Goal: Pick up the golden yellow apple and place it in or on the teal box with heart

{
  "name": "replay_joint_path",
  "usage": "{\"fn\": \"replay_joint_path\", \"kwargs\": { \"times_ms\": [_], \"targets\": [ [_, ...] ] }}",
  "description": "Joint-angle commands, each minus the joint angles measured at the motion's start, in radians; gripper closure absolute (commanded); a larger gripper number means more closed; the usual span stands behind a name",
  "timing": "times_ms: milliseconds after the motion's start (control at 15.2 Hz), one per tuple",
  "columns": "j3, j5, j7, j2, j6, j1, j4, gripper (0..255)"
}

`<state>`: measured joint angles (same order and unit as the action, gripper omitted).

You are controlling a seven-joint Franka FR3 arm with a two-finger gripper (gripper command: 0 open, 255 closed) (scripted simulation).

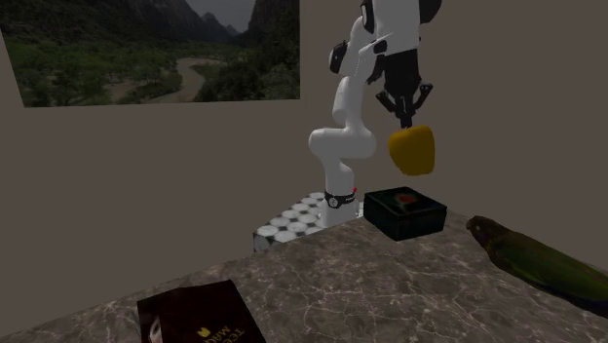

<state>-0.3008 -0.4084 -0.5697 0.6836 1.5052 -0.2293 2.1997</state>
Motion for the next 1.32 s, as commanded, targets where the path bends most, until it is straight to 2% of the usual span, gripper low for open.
{"fn": "replay_joint_path", "kwargs": {
  "times_ms": [0,528,594,660,792,858,1254],
  "targets": [
    [0.003,-0.013,-0.018,0.062,-0.037,-0.015,0.021,255],
    [-0.001,-0.081,-0.13,0.302,-0.198,-0.086,0.073,255],
    [-0.007,-0.077,-0.12,0.273,-0.176,-0.079,0.067,255],
    [-0.007,-0.077,-0.119,0.273,-0.176,-0.078,0.067,0],
    [-0.035,-0.006,0.142,0.32,-0.084,-0.198,0.145,0],
    [-0.039,0.013,0.205,0.334,-0.057,-0.231,0.169,0],
    [-0.066,-0.011,0.211,0.362,0.007,-0.242,0.259,0]
  ]
}}
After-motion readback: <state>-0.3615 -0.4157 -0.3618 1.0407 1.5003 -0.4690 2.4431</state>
